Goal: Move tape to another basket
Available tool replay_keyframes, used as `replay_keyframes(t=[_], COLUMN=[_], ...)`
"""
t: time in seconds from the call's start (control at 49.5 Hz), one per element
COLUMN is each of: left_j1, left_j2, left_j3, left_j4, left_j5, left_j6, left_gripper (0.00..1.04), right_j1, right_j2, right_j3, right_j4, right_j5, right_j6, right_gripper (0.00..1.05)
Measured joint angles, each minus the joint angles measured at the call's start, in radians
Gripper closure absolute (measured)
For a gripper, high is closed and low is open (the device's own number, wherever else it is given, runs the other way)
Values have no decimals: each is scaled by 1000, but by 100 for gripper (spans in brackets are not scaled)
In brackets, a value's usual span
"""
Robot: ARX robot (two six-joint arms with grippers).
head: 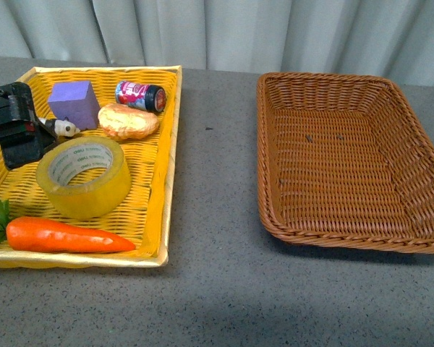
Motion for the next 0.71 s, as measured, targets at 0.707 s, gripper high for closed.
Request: replay_keyframes(t=[0.707], left_j1=[0], left_j2=[306], left_j3=[194], left_j4=[-58], left_j5=[-16], left_j6=[25], left_gripper=[7], right_j1=[0], right_j2=[0], right_j3=[0], right_j4=[0], right_j5=[0], right_j6=[0], right_gripper=[9])
